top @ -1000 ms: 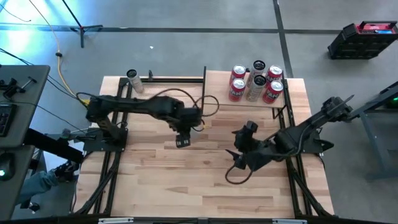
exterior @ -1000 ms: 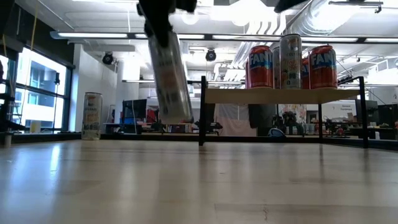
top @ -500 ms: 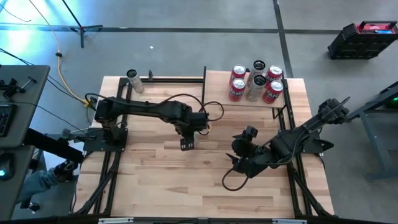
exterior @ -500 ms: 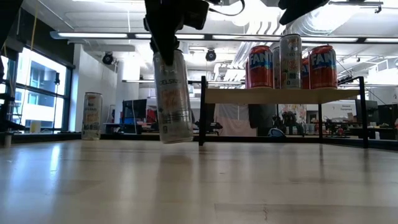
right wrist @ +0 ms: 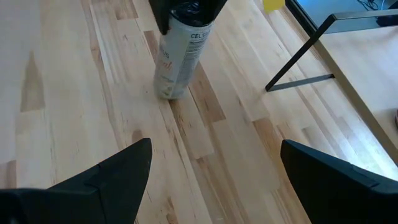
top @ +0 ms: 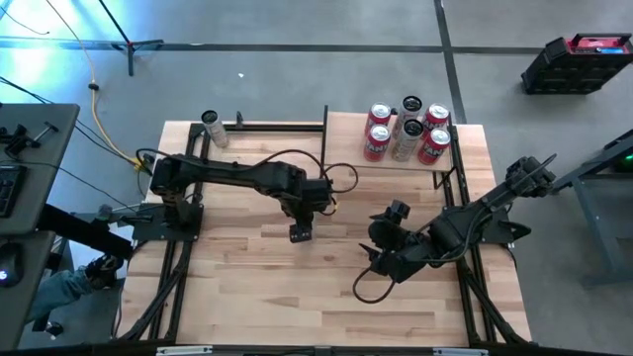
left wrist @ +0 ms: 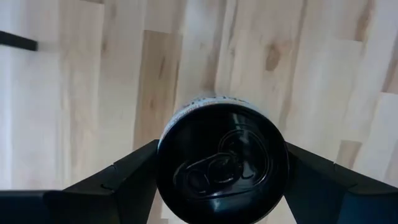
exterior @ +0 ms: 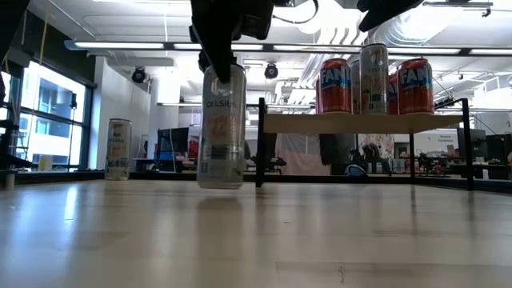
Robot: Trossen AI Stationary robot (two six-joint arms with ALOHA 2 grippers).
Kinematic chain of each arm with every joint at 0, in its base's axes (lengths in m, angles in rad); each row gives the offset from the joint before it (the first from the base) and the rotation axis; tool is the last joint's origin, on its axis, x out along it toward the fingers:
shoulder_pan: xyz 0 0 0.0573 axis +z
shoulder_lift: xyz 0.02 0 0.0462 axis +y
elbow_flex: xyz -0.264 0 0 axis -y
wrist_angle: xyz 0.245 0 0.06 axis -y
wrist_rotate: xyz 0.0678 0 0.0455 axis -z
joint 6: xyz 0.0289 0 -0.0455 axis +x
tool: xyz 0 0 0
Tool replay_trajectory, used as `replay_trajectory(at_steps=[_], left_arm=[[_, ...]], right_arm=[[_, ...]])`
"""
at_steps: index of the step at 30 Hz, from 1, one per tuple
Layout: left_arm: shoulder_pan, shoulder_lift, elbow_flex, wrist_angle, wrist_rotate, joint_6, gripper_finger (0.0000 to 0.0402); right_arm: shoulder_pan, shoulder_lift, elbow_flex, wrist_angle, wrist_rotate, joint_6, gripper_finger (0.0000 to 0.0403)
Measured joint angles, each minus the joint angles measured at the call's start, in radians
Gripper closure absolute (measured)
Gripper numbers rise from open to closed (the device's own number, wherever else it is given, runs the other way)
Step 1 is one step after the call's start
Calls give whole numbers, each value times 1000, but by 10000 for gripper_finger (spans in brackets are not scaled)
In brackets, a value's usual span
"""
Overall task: Place canned beverage on shelf
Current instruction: Put the white soda can on the shelf
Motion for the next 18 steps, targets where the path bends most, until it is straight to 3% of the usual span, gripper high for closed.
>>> replay_trajectory(at_steps=[12, 18], left_arm=[[-5, 0, 0, -1, -19, 1, 116], [-12, -1, 1, 0, -23, 13, 86]], right_arm=[[0, 0, 0, 0, 5, 5, 62], [0, -1, 0, 0, 6, 5, 52]])
